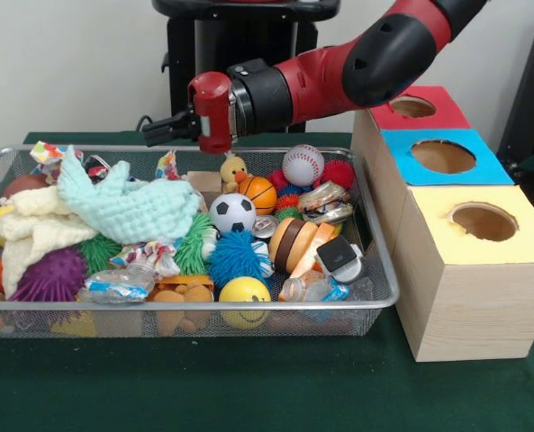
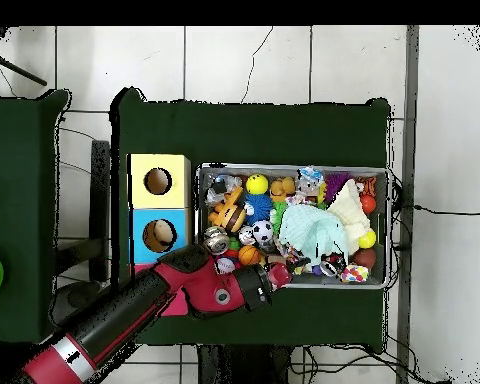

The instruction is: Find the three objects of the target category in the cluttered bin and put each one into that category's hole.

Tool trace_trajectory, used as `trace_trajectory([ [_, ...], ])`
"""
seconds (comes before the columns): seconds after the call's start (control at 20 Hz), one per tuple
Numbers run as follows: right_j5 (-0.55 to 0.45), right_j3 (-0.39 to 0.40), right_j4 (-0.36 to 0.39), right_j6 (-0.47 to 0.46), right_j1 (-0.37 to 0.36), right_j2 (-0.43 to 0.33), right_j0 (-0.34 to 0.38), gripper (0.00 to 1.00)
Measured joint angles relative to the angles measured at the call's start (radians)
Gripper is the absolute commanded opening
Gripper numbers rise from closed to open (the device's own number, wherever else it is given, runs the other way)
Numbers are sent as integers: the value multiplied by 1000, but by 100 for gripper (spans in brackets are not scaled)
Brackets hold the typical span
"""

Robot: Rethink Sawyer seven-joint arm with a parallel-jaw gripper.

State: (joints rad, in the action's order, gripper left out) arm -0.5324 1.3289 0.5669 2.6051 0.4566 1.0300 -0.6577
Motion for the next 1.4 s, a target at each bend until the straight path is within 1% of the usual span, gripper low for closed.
trace_trajectory([
  [0.25,18,0,-32,0,14,0,-1,0],
  [0.55,87,0,-64,0,19,-15,-1,0],
  [0.8,172,3,-77,0,17,-24,2,0],
  [1.0,194,9,-79,0,8,-29,13,0],
  [1.4,196,11,-81,0,-11,-40,43,0],
])
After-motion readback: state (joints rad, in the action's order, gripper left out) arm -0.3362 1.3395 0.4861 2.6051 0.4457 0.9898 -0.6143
